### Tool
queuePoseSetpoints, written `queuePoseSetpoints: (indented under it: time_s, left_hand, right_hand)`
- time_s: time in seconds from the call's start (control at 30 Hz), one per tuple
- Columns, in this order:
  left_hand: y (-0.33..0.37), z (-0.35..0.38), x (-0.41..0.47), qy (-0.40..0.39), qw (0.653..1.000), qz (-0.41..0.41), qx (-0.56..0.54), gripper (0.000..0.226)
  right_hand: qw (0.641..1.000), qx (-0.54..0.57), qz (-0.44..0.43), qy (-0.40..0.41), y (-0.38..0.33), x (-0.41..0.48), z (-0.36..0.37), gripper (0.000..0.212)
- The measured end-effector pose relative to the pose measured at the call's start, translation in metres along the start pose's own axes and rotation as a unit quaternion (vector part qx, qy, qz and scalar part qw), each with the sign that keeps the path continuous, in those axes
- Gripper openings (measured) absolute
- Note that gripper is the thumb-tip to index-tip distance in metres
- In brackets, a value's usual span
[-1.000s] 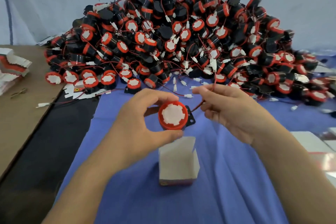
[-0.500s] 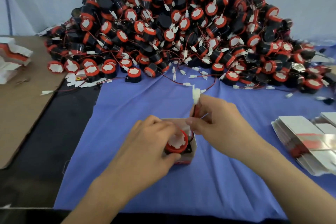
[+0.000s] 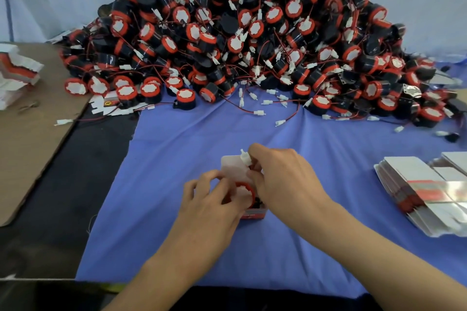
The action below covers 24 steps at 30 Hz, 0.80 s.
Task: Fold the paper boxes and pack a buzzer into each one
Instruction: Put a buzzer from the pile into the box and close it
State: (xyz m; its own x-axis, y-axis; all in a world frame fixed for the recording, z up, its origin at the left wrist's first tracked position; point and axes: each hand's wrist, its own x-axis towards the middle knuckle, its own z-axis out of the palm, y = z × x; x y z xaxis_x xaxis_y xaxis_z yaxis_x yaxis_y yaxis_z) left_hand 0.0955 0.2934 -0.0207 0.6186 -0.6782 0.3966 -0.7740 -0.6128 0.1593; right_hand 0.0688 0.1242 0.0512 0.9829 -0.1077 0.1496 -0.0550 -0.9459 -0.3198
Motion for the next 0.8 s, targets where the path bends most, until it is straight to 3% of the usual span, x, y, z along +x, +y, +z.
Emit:
queuePoseSetpoints:
  time_s: [0.07, 0.2, 0.37, 0.53, 0.67, 0.8]
  left_hand:
    - [0.001, 0.003, -0.002, 0.004, 1.000, -0.006, -0.025, 0.047]
    - [-0.002, 0.005, -0.010, 0.041, 0.998, 0.003, -0.042, 0.018]
    - [-0.005, 0.011, -0.016, 0.034, 0.996, -0.023, -0.075, 0.024]
    - [-0.018, 0.014, -0.023, 0.098, 0.980, 0.003, -0.175, 0.020]
    - [-0.018, 0.008, -0.030, 0.180, 0.947, -0.091, -0.250, 0.016]
    - [-0.014, -0.003, -0.021, 0.153, 0.944, -0.143, -0.257, 0.019]
  right_hand:
    - [1.000, 0.005, -0.014, 0.002, -0.008, -0.001, 0.009, 0.025]
    - [0.996, 0.063, -0.043, -0.037, -0.016, -0.004, 0.028, 0.014]
    - [0.998, 0.021, -0.035, -0.042, -0.014, -0.005, 0.038, 0.014]
    - [0.997, -0.003, -0.067, -0.038, -0.009, -0.010, 0.042, 0.025]
    - [0.995, -0.002, -0.089, -0.055, -0.005, -0.017, 0.043, 0.033]
    - [0.992, -0.007, -0.098, -0.079, -0.003, -0.019, 0.039, 0.033]
